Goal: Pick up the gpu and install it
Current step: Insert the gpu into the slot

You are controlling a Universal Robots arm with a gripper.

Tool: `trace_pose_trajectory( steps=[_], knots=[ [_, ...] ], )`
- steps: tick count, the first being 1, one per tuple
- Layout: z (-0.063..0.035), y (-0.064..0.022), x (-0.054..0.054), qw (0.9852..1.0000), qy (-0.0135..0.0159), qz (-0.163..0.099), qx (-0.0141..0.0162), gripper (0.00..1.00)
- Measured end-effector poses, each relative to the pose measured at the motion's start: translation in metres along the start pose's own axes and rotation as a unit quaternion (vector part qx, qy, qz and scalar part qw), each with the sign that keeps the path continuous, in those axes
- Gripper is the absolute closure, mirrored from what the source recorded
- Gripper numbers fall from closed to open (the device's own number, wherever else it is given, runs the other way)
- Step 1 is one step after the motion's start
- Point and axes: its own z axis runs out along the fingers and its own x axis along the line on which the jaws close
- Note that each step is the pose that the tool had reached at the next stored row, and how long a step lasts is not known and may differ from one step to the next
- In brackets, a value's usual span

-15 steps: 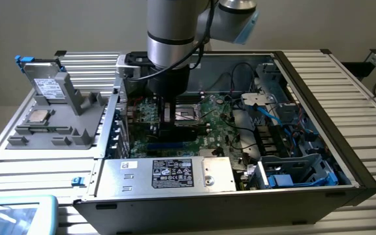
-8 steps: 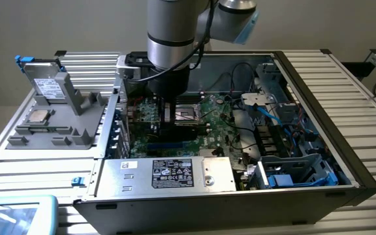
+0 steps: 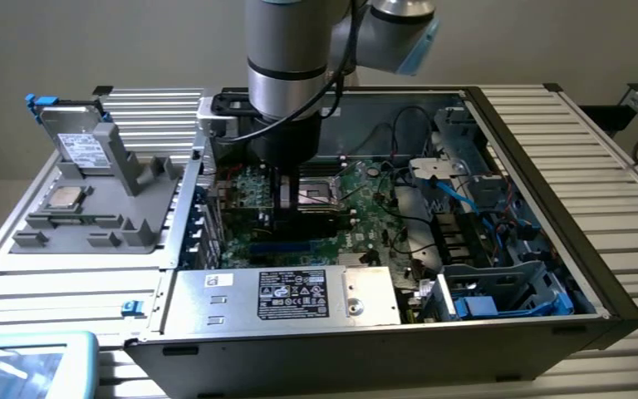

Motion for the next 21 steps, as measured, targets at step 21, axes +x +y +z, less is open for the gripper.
trace_pose_trajectory(
  steps=[21],
  knots=[
    [0.0023, 0.0032, 0.0032, 1.0000, -0.0078, -0.001, 0.0019, 0.73]
  ],
)
